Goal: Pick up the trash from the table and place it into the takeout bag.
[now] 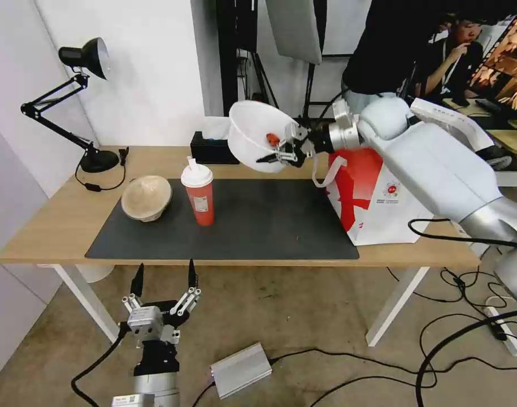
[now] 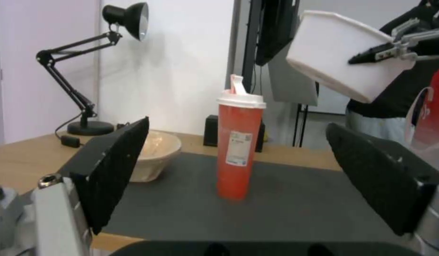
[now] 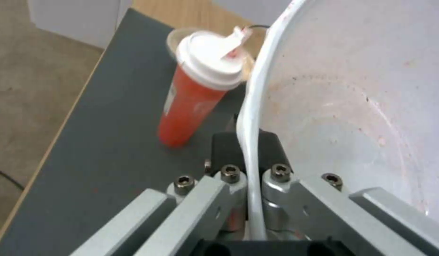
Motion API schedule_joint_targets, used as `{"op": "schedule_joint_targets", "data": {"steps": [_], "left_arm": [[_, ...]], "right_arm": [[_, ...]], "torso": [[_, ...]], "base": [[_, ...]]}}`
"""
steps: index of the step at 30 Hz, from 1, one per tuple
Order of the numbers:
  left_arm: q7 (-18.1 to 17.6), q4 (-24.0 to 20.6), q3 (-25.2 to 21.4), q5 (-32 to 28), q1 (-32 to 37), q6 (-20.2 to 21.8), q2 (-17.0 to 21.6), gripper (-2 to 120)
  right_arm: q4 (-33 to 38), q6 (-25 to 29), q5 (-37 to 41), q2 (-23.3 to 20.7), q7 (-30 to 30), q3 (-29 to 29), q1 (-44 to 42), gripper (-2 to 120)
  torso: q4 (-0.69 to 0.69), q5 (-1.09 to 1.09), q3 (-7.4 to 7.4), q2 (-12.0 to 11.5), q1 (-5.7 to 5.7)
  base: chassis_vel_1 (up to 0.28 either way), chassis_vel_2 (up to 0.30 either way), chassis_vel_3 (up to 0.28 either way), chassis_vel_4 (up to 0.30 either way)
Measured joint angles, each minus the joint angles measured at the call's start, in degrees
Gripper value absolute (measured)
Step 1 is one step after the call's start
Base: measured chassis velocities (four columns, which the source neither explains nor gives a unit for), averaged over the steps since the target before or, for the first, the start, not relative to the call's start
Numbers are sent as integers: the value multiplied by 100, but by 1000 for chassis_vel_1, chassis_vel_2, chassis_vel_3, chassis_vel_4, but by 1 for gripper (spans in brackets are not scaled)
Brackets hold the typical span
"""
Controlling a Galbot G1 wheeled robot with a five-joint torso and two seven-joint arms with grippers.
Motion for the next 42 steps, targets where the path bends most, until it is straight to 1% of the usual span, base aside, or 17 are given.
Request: {"op": "schedule_joint_targets", "data": {"steps": [6, 17, 23, 32, 34, 37, 40, 42], "left_arm": [[-24, -5, -14, -7, 27, -21, -1, 100], [-30, 26, -2, -16, 18, -48, 1, 100], [-32, 24, -51, -31, -15, -43, 4, 100], [-16, -52, 4, -20, -19, 18, 4, 100], [-10, -62, -15, -17, -24, 26, 5, 100], [-8, -87, -16, -17, -26, 26, 6, 100], [-2, -152, -15, -16, -21, 29, 7, 100], [1, -156, -13, -15, -20, 29, 7, 100]], "right_arm": [[-80, -78, 183, 2, -2, 4, 165, 0], [-237, -102, 236, 6, -12, 28, 354, 0], [-265, -104, 242, -184, -63, 51, 422, 0], [-212, -105, 243, -513, -77, 92, 497, 0], [-214, -107, 250, -667, -85, 138, 516, 0], [-213, -106, 252, -761, -91, 158, 521, 0], [-205, -107, 270, -1008, -112, 199, 537, 0], [-204, -107, 274, -1041, -118, 205, 540, 0]], "torso": [[0, 1, 0, 0, 0], [0, 1, 0, 0, 0], [0, 1, 0, 0, 0], [0, 1, 0, 0, 0], [0, 1, 0, 0, 0], [0, 2, 0, 0, 0], [-1, 2, 0, 0, 0], [0, 2, 0, 0, 0]], "base": [[0, 0, 0, 0], [0, 0, 0, 0], [0, 0, 0, 0], [0, 0, 0, 0], [0, 0, 0, 0], [0, 0, 0, 0], [0, 0, 0, 0], [0, 0, 0, 0]]}}
